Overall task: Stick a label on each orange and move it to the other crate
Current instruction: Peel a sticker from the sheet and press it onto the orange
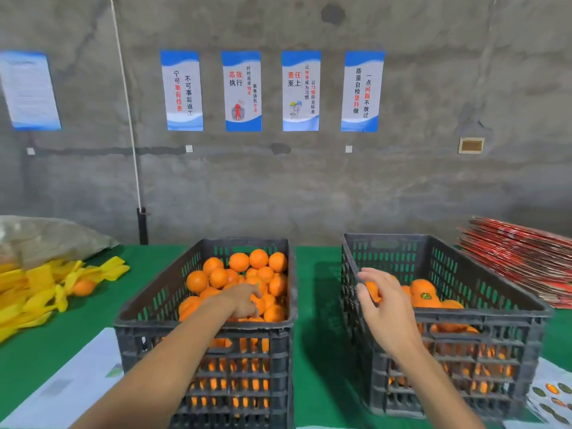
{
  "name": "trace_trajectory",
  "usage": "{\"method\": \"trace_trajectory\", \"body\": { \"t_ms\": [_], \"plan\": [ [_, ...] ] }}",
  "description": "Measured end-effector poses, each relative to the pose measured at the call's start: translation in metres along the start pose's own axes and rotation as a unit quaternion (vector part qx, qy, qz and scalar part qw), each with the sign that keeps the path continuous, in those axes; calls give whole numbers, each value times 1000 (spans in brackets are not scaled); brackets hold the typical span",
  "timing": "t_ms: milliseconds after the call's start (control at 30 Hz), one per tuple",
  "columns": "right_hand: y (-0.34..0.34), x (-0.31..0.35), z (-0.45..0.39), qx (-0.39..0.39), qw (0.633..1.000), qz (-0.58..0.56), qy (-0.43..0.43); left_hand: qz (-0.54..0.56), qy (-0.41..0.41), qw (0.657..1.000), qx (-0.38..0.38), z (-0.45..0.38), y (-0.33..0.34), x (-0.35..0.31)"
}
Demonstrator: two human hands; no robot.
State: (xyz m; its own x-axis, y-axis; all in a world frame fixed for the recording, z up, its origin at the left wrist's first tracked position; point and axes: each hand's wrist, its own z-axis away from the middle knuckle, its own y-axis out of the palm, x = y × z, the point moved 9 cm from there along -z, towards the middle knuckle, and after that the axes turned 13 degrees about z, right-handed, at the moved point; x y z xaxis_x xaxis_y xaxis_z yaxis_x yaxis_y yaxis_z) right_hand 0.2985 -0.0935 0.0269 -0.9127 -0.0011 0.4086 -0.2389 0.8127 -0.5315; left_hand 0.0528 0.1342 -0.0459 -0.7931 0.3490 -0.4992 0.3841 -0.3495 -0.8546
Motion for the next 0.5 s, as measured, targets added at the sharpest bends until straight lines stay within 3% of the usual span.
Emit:
{"method": "trace_trajectory", "body": {
  "t_ms": [133, 367, 500],
  "plan": [
    [18, 13, 18, 21, 999, -49, -7, -49, -53, 996, 48, -24, 3, 7],
    [22, 13, 40, 29, 999, -37, -18, -120, -94, 986, 74, -62, 9, 20],
    [21, 15, 46, 21, 999, -38, -15, -85, -107, 987, 86, -74, 15, 27]
  ]
}}
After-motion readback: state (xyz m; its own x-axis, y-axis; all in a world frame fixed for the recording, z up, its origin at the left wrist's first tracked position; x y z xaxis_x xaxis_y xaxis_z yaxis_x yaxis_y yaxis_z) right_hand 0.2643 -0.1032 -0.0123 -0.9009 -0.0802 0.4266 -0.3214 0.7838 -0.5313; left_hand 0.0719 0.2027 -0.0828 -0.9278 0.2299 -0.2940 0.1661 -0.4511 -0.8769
